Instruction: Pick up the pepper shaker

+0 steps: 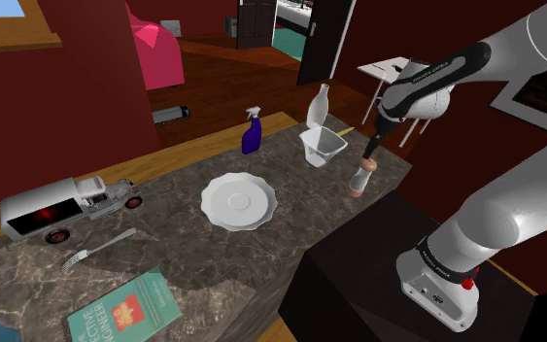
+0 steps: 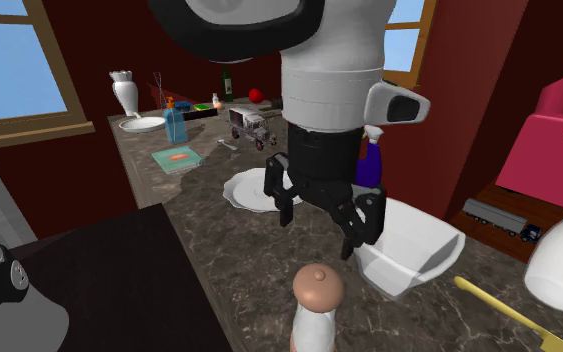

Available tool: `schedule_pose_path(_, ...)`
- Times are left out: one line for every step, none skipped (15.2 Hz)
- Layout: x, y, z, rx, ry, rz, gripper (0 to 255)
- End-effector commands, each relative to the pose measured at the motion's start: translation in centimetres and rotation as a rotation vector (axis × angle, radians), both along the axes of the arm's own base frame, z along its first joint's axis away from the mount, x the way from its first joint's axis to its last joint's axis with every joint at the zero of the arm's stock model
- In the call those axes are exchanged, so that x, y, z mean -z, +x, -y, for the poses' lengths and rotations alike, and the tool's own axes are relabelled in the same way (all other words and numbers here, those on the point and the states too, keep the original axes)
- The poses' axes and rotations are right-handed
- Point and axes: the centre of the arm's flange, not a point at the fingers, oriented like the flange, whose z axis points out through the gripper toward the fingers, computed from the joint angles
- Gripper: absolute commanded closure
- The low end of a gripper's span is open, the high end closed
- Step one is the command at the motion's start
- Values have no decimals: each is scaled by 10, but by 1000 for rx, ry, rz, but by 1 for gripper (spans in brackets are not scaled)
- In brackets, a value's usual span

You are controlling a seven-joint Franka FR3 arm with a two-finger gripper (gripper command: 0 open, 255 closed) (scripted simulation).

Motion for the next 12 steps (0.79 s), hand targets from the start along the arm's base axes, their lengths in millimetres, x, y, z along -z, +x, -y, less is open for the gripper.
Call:
schedule_pose_path(18,8,15,-10,-2,5,0)
schedule_pose_path(24,9,19,-12,-2,6,0)
schedule_pose_path(29,9,19,-12,-2,6,0)
schedule_pose_path(34,9,19,-12,-2,6,0)
schedule_pose_path(40,9,19,-12,-2,6,0)
schedule_pose_path(45,9,19,-12,-2,6,0)
schedule_pose_path(50,9,19,-12,-2,6,0)
schedule_pose_path(56,9,19,-12,-2,6,0)
schedule_pose_path(61,9,19,-12,-2,6,0)
schedule_pose_path(64,9,19,-12,-2,6,0)
schedule_pose_path(64,9,19,-12,-2,6,0)
schedule_pose_path(64,8,18,-12,-2,5,255)
